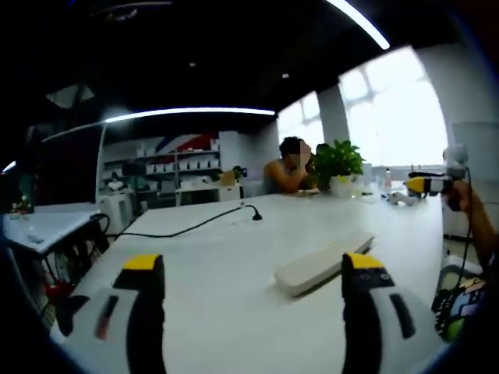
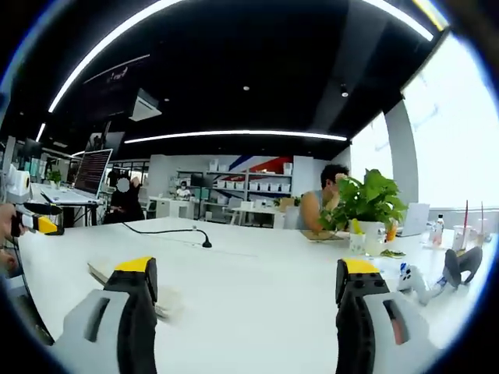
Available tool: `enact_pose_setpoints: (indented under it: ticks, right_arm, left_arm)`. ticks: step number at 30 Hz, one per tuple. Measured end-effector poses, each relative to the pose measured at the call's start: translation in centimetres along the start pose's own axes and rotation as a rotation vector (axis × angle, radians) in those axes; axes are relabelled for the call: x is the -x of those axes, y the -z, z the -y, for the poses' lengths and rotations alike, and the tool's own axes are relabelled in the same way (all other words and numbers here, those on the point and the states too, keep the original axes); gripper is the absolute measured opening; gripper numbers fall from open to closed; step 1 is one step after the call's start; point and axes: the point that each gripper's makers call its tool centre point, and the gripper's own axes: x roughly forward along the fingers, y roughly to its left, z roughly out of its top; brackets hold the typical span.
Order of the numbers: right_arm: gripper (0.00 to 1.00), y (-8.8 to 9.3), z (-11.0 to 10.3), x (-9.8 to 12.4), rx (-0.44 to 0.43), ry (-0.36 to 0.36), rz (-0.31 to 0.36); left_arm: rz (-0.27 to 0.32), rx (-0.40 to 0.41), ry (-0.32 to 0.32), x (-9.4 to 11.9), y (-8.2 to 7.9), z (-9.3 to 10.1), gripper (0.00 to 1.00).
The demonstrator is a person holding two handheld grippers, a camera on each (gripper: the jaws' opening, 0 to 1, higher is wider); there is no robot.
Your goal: Arrange the utensils inside the cutlery case until each visible utensil rests in its matching compartment.
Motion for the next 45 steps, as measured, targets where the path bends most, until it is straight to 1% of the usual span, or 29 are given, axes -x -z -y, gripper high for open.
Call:
enact_pose_setpoints:
  ticks: [2,7,9,11,15,17,22,25,29,33,37,38,39,40,41,42,45]
  right_arm:
    - [0.99,0.0,0.1,0.0,0.006,-0.006,-0.003]
    - [0.99,-0.1,0.5,0.3,-0.023,0.008,-0.007]
    - [0.99,-0.2,0.2,0.5,-0.012,0.012,-0.013]
    - [0.99,-0.6,0.1,0.6,-0.005,0.018,0.0]
    - [0.99,-0.8,0.3,0.8,-0.017,0.026,0.003]
    - [0.99,-0.9,0.7,1.2,-0.014,0.032,0.001]
    - [0.99,-1.6,2.2,2.4,-0.035,0.083,0.016]
    - [0.99,-2.1,2.6,3.0,-0.034,0.089,0.025]
    - [0.99,-1.9,2.6,3.3,-0.053,0.087,0.008]
    - [0.99,-2.0,2.8,3.7,-0.058,0.091,0.0]
    - [0.99,-2.7,3.5,4.4,-0.065,0.115,0.017]
    - [0.98,-2.8,3.6,4.6,-0.077,0.134,0.024]
    - [0.98,-2.8,3.3,4.6,-0.072,0.131,0.024]
    - [0.99,-2.8,2.8,4.6,-0.052,0.109,0.016]
    - [0.99,-2.9,2.5,4.7,-0.054,0.1,0.011]
    - [0.99,-3.1,2.2,4.8,-0.058,0.093,0.014]
    - [0.99,-3.6,1.8,5.1,-0.047,0.086,0.029]
  left_arm:
    - [0.004,0.0,0.0,0.1,-0.2,0.0,1.0]
    - [0.015,-0.005,-0.005,0.5,-0.8,0.3,1.0]
    - [0.02,-0.007,-0.01,0.7,-1.2,0.2,1.0]
    - [0.039,-0.003,-0.018,1.0,-1.6,0.0,1.0]
    - [0.051,-0.006,-0.031,1.2,-2.1,-0.1,1.0]
    - [0.053,-0.015,-0.03,1.4,-2.3,0.1,1.0]
    - [0.063,-0.021,-0.044,1.8,-2.6,0.0,1.0]
    - [0.07,-0.02,-0.061,2.2,-2.8,-0.3,1.0]
    - [0.069,-0.016,-0.09,2.3,-3.0,-0.8,1.0]
    - [0.076,-0.015,-0.086,2.5,-3.3,-0.5,1.0]
    - [0.088,-0.005,-0.089,2.5,-3.6,-0.6,1.0]
    - [0.091,-0.002,-0.089,2.5,-3.6,-0.6,1.0]
    - [0.089,0.002,-0.089,2.5,-3.6,-0.6,1.0]
    - [0.09,0.009,-0.088,2.6,-3.6,-0.6,1.0]
    - [0.138,0.05,-0.082,2.8,-4.3,-0.6,0.98]
    - [0.155,0.065,-0.077,3.0,-4.6,-0.6,0.96]
    - [0.135,0.059,-0.069,3.3,-4.5,-0.6,0.97]
